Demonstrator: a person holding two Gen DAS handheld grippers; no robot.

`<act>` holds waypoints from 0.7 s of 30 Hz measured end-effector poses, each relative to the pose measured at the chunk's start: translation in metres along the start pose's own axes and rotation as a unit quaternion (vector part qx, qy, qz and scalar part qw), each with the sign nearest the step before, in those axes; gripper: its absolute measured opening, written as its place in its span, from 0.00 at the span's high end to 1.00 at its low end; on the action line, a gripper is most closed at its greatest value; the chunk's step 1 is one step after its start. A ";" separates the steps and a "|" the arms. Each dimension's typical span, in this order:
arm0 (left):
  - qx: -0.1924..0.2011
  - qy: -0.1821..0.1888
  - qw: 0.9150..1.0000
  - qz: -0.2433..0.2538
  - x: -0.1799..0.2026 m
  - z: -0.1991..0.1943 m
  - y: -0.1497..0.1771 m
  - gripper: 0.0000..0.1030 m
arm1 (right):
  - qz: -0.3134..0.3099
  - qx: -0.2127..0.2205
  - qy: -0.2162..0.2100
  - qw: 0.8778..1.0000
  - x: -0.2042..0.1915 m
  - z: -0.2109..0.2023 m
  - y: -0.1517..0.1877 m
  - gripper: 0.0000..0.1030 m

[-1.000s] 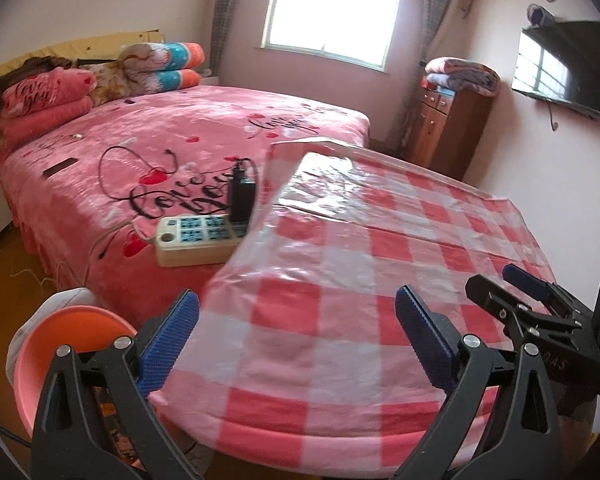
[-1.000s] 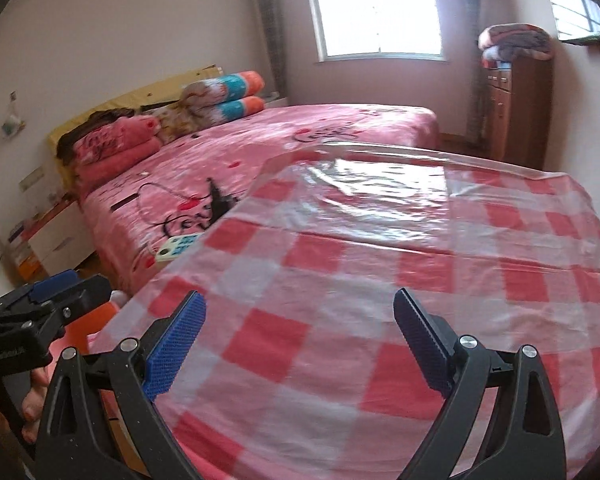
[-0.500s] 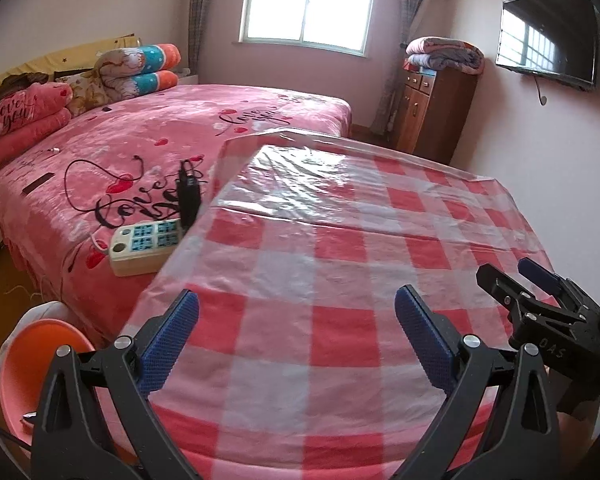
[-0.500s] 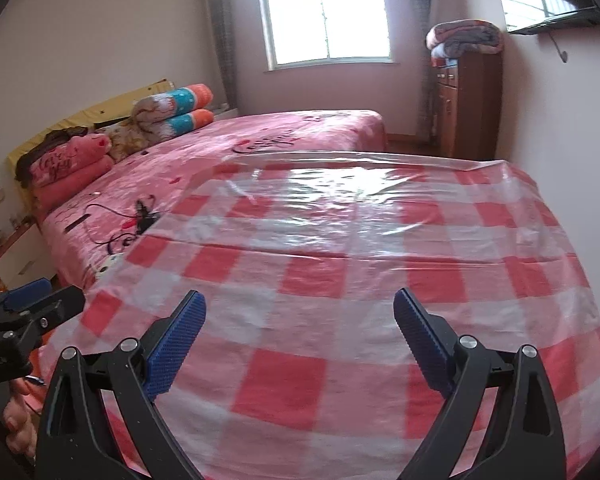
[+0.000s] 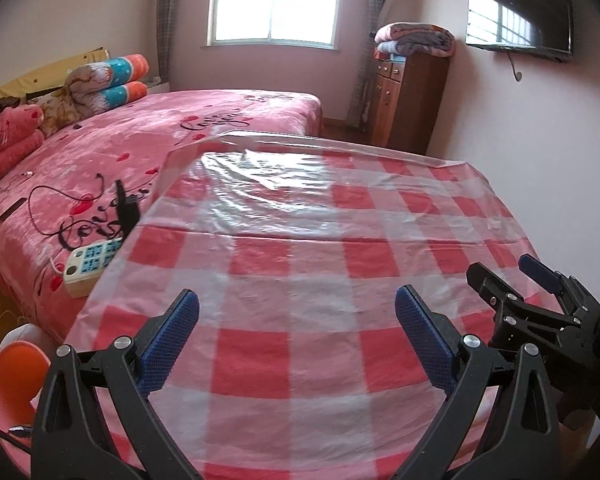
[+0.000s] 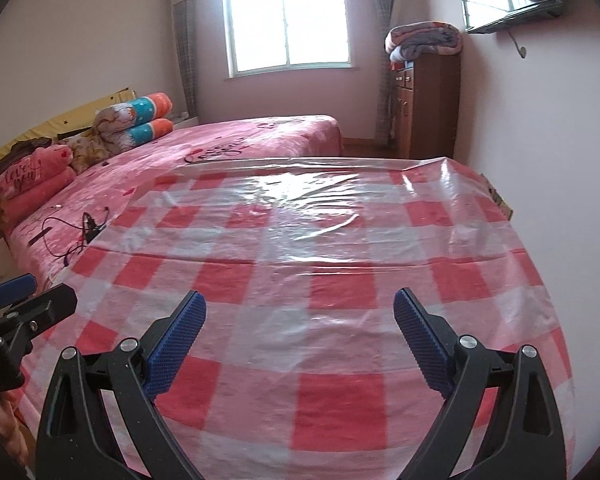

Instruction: Collect trash

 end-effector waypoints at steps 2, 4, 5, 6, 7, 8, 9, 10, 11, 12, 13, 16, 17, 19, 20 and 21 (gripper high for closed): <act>-0.001 0.002 1.000 0.006 0.010 0.003 -0.001 0.04 | -0.001 0.003 0.006 1.000 0.006 -0.001 0.000 0.09; -0.002 0.003 1.000 0.012 0.019 0.007 -0.001 0.04 | -0.001 0.006 0.011 1.000 0.011 -0.003 -0.001 0.09; -0.003 0.002 1.000 0.016 0.024 0.009 -0.001 0.04 | 0.000 0.007 0.013 1.000 0.013 -0.003 -0.002 0.09; -0.003 0.002 1.000 0.018 0.028 0.011 -0.001 0.04 | 0.001 0.009 0.015 1.000 0.016 -0.004 -0.002 0.09; -0.004 0.001 1.000 0.022 0.033 0.013 -0.001 0.04 | 0.002 0.011 0.018 1.000 0.020 -0.005 -0.003 0.09; -0.004 0.001 1.000 0.025 0.037 0.014 -0.001 0.04 | 0.003 0.012 0.020 1.000 0.022 -0.006 -0.003 0.09; -0.004 0.000 1.000 0.027 0.040 0.016 -0.002 0.04 | 0.003 0.015 0.024 1.000 0.026 -0.007 -0.004 0.09; -0.004 0.000 1.000 0.029 0.044 0.017 -0.002 0.04 | 0.003 0.016 0.026 1.000 0.029 -0.008 -0.004 0.09; -0.004 -0.001 0.999 0.032 0.047 0.018 -0.003 0.04 | 0.004 0.019 0.029 0.999 0.032 -0.009 -0.004 0.09; -0.004 -0.002 0.999 0.035 0.049 0.019 -0.003 0.04 | 0.004 0.019 0.031 0.999 0.034 -0.010 -0.004 0.09; -0.005 -0.002 0.999 0.038 0.053 0.021 -0.004 0.04 | 0.007 0.020 0.034 0.999 0.038 -0.011 -0.005 0.09; -0.004 -0.003 0.999 0.042 0.060 0.023 -0.005 0.04 | 0.017 0.022 0.037 0.999 0.048 -0.013 -0.005 0.09; -0.003 -0.004 0.999 0.044 0.063 0.024 -0.006 0.04 | 0.020 0.023 0.038 0.999 0.051 -0.013 -0.005 0.09; -0.006 -0.007 0.999 0.047 0.067 0.026 -0.006 0.04 | 0.027 0.024 0.040 0.999 0.056 -0.015 -0.005 0.09; -0.009 -0.008 0.999 0.050 0.070 0.027 -0.006 0.04 | 0.029 0.024 0.040 0.998 0.058 -0.016 -0.005 0.09; -0.011 -0.010 0.999 0.053 0.072 0.029 -0.006 0.04 | 0.031 0.024 0.040 0.998 0.060 -0.016 -0.005 0.09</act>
Point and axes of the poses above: each gripper's, at about its wrist camera, not at the fingertips, and z roughly the way its jaws point, x to its right, y to its underside, the point moved 3 cm from there along z, roughly the way its jaws point, and after that the axes turned 6 degrees about x, right-handed, at the moved point
